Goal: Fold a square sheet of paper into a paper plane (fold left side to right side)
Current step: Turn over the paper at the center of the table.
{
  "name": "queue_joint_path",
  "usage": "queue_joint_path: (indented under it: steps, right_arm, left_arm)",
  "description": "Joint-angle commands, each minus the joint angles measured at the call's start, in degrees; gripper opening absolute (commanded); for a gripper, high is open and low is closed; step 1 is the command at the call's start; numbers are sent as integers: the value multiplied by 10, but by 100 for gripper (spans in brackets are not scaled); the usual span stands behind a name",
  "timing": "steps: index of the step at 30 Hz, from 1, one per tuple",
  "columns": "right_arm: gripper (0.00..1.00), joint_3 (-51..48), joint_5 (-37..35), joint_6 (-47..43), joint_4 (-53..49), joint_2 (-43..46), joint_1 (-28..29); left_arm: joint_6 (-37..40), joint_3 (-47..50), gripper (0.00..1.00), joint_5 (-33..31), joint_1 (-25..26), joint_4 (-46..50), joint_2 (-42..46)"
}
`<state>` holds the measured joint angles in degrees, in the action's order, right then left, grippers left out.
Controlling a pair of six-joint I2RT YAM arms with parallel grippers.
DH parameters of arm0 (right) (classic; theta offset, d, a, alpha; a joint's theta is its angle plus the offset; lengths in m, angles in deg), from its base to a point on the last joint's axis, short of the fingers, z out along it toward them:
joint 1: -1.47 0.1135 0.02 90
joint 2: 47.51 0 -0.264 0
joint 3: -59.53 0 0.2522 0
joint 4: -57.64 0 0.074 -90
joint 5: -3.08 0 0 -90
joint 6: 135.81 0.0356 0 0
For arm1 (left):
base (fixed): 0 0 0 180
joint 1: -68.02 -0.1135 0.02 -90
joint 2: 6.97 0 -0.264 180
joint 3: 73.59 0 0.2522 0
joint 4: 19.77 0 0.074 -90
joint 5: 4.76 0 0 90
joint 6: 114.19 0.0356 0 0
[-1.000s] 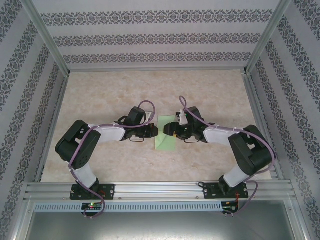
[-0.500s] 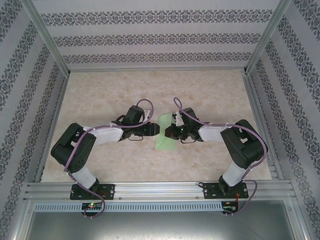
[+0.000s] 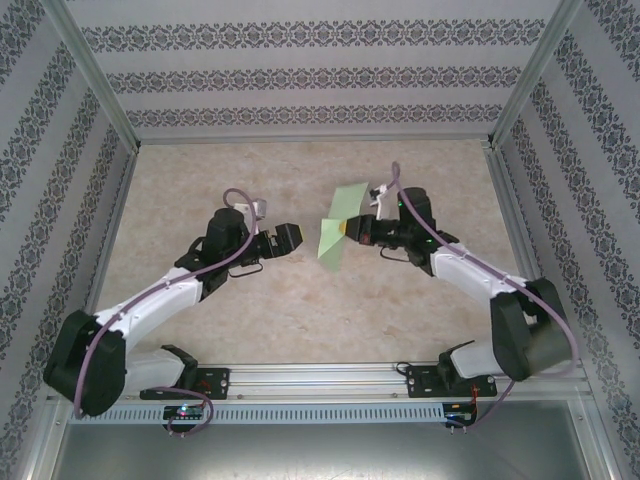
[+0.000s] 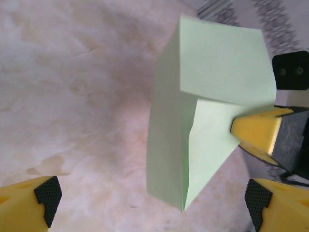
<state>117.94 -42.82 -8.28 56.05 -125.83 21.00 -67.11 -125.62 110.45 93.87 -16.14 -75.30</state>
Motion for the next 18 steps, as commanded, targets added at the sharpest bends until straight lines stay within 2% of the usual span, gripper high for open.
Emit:
queue_joint_path:
  steps: [1, 5, 12, 18]
  right_arm:
    - [0, 41, 82, -4, 30, 40, -2]
    - [0, 75, 113, 4, 34, 68, 4]
    - [0, 139, 144, -28, -1, 82, 48]
    - [1, 170, 151, -38, -19, 77, 76]
  left_arm:
    - [-48, -3, 100, 61, -8, -84, 26]
    - [-74, -12, 100, 128, -5, -169, 41]
    - [-90, -29, 100, 191, -1, -259, 38]
    - [-96, -30, 95, 207, 9, -304, 44]
